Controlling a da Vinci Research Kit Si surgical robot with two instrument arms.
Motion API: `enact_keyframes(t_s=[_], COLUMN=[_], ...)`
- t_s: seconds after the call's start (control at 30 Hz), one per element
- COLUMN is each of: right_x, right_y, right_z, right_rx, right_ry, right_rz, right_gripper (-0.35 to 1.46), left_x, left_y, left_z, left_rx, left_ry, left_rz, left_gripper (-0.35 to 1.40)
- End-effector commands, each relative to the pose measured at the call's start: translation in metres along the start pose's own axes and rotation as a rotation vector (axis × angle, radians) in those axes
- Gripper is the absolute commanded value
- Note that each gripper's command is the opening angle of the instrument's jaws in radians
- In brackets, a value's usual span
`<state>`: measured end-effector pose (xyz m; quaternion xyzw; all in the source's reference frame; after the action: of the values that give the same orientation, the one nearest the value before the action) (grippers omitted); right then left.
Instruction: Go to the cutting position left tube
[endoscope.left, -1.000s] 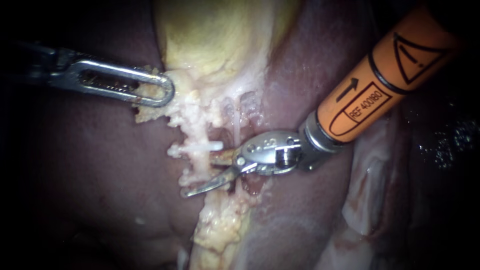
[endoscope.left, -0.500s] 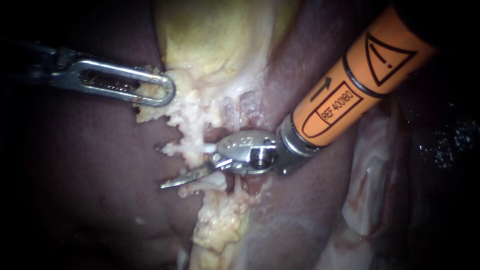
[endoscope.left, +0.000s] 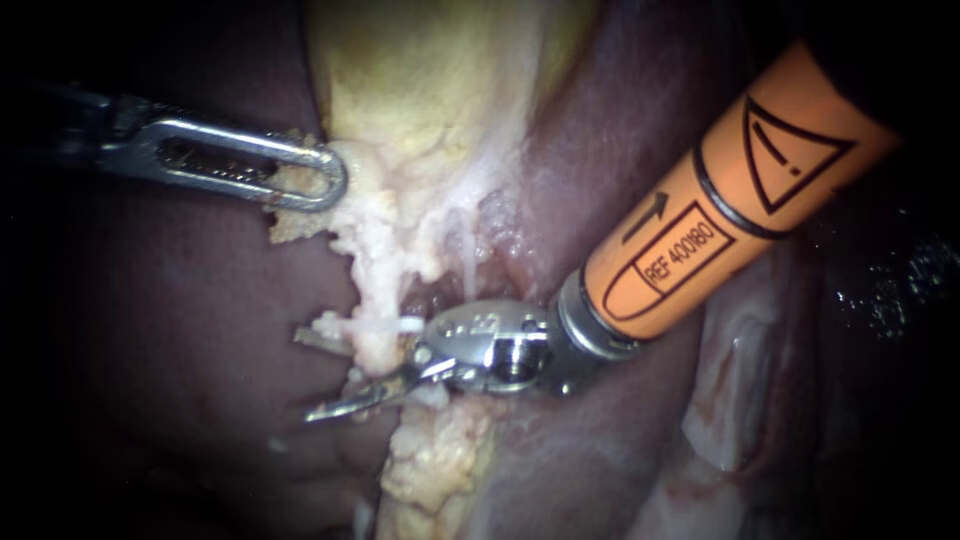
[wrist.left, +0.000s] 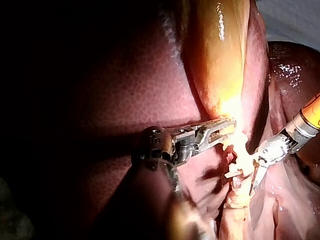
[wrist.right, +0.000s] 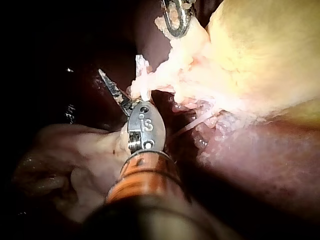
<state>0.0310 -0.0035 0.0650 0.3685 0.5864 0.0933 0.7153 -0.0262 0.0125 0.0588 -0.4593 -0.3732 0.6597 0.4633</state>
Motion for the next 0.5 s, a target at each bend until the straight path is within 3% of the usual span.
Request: enact_keyframes(t_s=[0.03,0.5], right_x=[0.0001,0.0002], right_y=[-0.0002,-0.0004], right_z=[0.0001,0.0001], right_rx=[0.008,0.024], right_ry=[0.005,0.008], right_rz=[0.005,0.005], right_gripper=[1.33,1.31], left_x=[0.0,0.0], left_y=[0.0,-0.0001], left_z=[0.0,-0.0001], left_rx=[-0.001,-0.001], left_ry=[-0.001,-0.001], left_rz=[0.0,0.0], left_gripper=[-0.35,-0.35])
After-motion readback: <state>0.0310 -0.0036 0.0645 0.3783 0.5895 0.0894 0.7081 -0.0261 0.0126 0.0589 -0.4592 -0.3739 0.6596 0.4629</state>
